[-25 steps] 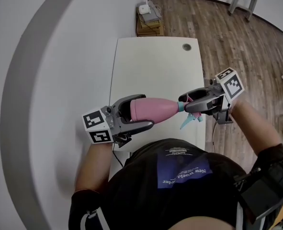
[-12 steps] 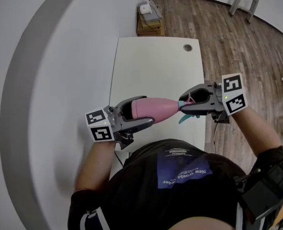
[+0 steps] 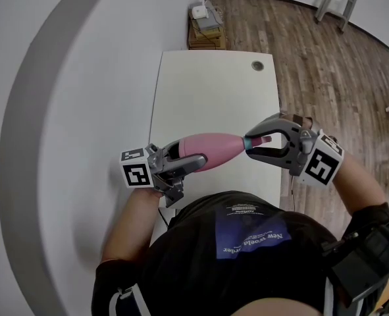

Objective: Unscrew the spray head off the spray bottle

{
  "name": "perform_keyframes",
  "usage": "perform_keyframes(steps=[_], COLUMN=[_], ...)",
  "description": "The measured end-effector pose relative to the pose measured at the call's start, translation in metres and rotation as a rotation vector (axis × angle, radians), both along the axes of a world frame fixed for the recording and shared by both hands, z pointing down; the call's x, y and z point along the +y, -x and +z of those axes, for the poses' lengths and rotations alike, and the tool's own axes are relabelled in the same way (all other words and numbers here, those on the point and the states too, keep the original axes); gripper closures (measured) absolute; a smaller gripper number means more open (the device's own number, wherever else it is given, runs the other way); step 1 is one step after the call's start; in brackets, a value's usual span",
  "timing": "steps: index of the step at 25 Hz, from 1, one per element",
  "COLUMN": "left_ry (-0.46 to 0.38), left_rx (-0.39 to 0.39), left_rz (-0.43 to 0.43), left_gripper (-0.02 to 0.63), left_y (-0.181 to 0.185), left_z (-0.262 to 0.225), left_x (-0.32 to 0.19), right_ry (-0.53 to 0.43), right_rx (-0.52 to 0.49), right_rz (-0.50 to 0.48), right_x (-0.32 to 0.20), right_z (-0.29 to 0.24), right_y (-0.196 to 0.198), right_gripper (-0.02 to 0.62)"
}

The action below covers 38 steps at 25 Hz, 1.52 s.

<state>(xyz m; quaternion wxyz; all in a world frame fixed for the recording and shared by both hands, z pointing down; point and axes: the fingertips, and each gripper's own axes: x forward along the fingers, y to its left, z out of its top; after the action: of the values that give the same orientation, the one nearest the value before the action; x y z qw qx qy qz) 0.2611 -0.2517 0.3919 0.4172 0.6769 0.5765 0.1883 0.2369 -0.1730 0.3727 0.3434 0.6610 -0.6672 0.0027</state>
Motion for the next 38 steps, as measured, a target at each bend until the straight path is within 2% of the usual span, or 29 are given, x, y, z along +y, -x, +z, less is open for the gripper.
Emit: perform_keyframes(steps=[4,8,10,11,13,16,18,21,23,25,28,31,35,38], left_ry=[0.002,-0.013,-0.023,-0.031,-0.061,-0.105,-0.131,-0.184,-0.207,-0.226,-0.270,-0.305,-0.321,-0.360], left_rx=[0.017,0.041,0.058,0.073,0.119,0.209,0.274,0.382,0.443,0.493,0.569,0.644,0.717,0.779], left_rz=[-0.005,-0.013,-0.024,-0.032,-0.053,-0.087,-0.112,-0.138,-0.142,-0.142,-0.136,-0.116,-0.095,-0.070], left_gripper=[0.160,0.159,0.158,0.160,0.158,0.160,0.159,0.160,0.160,0.160,0.160,0.160,0.160,0.160], left_y=[0.000,0.000,-0.002,-0.003,-0.006,-0.008,-0.008,-0.006,-0.003,0.000,0.012,0.029,0.036,0.040], left_z=[0.000,0.004,0.007,0.007,0.004,-0.008,-0.014,-0.017,-0.019,-0.021,-0.028,-0.027,-0.012,-0.020], left_x=[0.000,-0.001,-0.003,-0.004,-0.006,-0.008,-0.010,-0.010,-0.008,-0.005,0.007,0.021,0.020,0.021], right_ry=[-0.013,0.011,-0.028,-0.084,-0.228,-0.380,-0.477,-0.608,-0.662,-0.696,-0.730,-0.747,-0.725,-0.681], right_rx=[-0.066,-0.094,-0.148,-0.213,-0.382,-0.628,-0.892,-1.330,-1.541,-1.692,-1.827,-1.920,-1.956,-1.965], right_rz=[0.018,0.038,0.063,0.098,0.191,0.285,0.337,0.359,0.344,0.319,0.269,0.223,0.179,0.158], right_x=[0.000,0.003,0.007,0.010,0.019,0.046,0.067,0.091,0.091,0.082,0.080,0.078,0.055,0.038], right_z=[-0.002,-0.001,-0.007,-0.015,-0.035,-0.053,-0.046,-0.013,0.006,0.016,0.020,0.024,0.041,0.030], right_y=[-0.001,-0.002,-0.005,-0.008,-0.020,-0.043,-0.052,-0.054,-0.047,-0.037,-0.023,-0.011,-0.010,-0.009], right_gripper=[0.474,0.382,0.360,0.351,0.351,0.351,0.351,0.311,0.304,0.293,0.293,0.291,0.293,0.293])
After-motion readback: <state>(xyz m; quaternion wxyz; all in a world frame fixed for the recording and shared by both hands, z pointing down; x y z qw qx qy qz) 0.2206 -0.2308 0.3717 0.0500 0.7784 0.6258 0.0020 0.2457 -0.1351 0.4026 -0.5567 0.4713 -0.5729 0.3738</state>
